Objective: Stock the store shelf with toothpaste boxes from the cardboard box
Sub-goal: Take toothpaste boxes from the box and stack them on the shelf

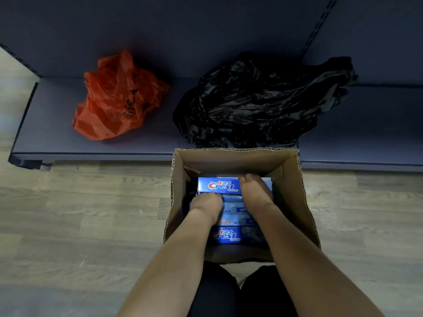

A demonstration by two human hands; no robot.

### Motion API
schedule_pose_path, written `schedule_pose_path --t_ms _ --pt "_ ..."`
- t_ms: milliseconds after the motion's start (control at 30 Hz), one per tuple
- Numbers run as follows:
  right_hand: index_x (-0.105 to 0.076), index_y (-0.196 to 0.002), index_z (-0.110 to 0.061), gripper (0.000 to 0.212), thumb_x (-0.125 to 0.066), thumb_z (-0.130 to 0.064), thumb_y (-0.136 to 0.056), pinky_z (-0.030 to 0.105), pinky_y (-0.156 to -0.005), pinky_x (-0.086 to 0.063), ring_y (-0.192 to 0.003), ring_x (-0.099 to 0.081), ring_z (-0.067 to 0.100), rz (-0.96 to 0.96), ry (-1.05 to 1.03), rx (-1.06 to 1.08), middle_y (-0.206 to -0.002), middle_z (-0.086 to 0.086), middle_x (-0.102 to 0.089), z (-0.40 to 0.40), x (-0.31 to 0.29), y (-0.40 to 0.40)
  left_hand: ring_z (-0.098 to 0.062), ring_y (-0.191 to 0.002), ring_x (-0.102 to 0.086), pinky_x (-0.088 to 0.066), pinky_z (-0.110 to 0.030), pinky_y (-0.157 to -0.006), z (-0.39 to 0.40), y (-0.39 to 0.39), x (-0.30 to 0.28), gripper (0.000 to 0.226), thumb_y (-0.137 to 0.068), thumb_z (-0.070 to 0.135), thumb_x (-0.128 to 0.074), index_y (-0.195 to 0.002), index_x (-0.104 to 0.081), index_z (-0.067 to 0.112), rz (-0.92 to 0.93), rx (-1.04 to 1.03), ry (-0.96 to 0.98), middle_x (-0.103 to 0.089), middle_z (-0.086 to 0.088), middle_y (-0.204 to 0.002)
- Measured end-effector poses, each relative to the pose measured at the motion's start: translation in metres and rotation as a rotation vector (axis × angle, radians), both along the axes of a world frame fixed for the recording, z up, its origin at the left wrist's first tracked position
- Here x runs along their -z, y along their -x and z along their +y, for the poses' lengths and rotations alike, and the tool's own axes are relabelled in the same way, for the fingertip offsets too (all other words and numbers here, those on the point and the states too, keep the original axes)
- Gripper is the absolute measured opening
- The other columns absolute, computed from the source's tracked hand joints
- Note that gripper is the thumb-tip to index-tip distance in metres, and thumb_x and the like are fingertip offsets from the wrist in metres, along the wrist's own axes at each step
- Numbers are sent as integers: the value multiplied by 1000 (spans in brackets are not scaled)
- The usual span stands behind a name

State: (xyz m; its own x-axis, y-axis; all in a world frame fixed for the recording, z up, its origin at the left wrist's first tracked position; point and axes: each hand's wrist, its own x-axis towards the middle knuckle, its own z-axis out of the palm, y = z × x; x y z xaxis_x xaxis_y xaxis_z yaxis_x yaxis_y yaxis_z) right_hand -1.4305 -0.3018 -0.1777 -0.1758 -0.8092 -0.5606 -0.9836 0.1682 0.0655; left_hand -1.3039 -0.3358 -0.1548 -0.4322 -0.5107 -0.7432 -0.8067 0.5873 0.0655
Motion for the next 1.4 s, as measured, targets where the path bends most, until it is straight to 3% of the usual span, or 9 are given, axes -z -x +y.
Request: schedule_pose_path --t_ms 267,500,567,667,733,800,867,933,1400 --pt "-32 -137 -3 58 -58 -3 -85 33 -111 -27 -128 -40 27 26 76 -19 -136 15 -45 8 -4 5 -28 -122 -51 -45 -36 -91 1 13 4 35 -94 1 -42 -126 -55 7 -41 332 103 -54 -8 -132" --pt "-34 -139 1 59 -60 -7 -86 37 -116 -22 -135 -37 30 41 239 10 -140 19 -43 33 -44 -4 -31 -108 -60 -45 -35 -90 20 -8 -30 28 -92 10 -47 -115 -60 2 -32 294 165 -63 -17 -116" --pt "-50 -130 1 63 -76 -17 -75 35 -110 -33 -125 -51 28 107 306 21 -129 19 -56 39 -70 -10 -30 -85 -65 -50 -33 -82 31 -15 -65 26 -82 19 -57 -97 -69 1 -55 313 283 -68 -21 -91" --pt "-71 -96 2 64 -91 -12 -37 35 -85 -56 -90 -71 27 88 442 37 -94 18 -72 43 -117 -13 -43 -124 -43 -26 -44 -113 43 -21 -115 43 -93 0 -36 -133 -36 -13 -103 325 224 -44 -35 -130" --pt "-73 -89 2 59 -87 -2 -32 36 -78 -59 -83 -72 28 87 516 38 -87 17 -73 46 -161 -11 -43 -134 -30 -14 -46 -117 43 -25 -155 49 -96 2 -34 -141 -20 -11 -24 284 250 -30 -32 -142" --pt "-73 -89 1 57 -86 1 -33 36 -79 -58 -84 -72 27 98 558 44 -87 16 -73 50 -213 -7 -40 -127 -43 -26 -42 -113 41 -33 -201 55 -89 10 -55 -134 -35 -13 45 242 346 -44 -32 -135" --pt "-73 -90 1 63 -87 0 -28 35 -79 -57 -84 -72 27 108 565 69 -87 16 -73 53 -267 -2 -35 -91 -68 -54 -38 -86 36 -40 -248 65 -45 15 -87 -101 -67 -11 99 229 378 -67 -29 -99" --pt "-73 -90 2 70 -90 -6 -23 36 -78 -57 -84 -72 27 121 577 89 -88 16 -73 53 -320 5 -30 -64 -70 -59 -34 -62 30 -48 -290 52 -24 9 -85 -74 -74 -5 216 201 468 -71 -22 -74" --pt "-71 -92 2 66 -86 2 -28 37 -77 -58 -76 -70 30 262 880 -7 -80 15 -70 58 -585 34 -28 -68 -69 -57 -33 -67 4 -74 -569 56 -28 5 -85 -82 -72 -1 503 283 865 -70 -15 -75"
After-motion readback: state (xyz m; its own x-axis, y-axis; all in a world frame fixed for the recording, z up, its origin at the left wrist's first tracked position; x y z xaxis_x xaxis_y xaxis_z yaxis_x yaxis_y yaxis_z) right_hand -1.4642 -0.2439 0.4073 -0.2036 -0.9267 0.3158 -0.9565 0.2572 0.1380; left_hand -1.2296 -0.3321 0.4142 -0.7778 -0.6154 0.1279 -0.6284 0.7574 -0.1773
